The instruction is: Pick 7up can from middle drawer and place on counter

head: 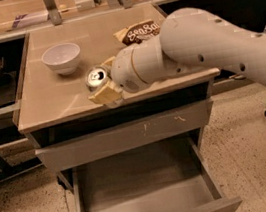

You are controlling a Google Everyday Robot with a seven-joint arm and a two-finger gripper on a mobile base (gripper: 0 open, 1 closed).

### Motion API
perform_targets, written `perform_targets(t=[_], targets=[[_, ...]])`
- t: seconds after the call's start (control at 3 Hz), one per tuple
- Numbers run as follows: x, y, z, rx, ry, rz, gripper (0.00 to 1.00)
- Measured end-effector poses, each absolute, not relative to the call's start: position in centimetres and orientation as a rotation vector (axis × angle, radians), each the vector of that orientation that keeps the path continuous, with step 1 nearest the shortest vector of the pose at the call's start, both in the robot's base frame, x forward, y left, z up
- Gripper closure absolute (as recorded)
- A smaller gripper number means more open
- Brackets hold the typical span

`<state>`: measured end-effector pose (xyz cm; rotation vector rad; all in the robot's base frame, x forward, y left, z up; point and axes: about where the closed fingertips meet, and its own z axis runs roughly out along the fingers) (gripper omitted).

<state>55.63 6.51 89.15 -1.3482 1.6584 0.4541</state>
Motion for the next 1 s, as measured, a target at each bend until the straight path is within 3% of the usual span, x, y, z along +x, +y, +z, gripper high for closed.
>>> perform_targets(t=[0.67, 1.0], targets=[[61.8, 7.1, 92.2, -1.358, 1.646, 0.508, 1.00], [64.9, 8.7, 91.8, -1.351, 1.623, 0.628, 1.00]])
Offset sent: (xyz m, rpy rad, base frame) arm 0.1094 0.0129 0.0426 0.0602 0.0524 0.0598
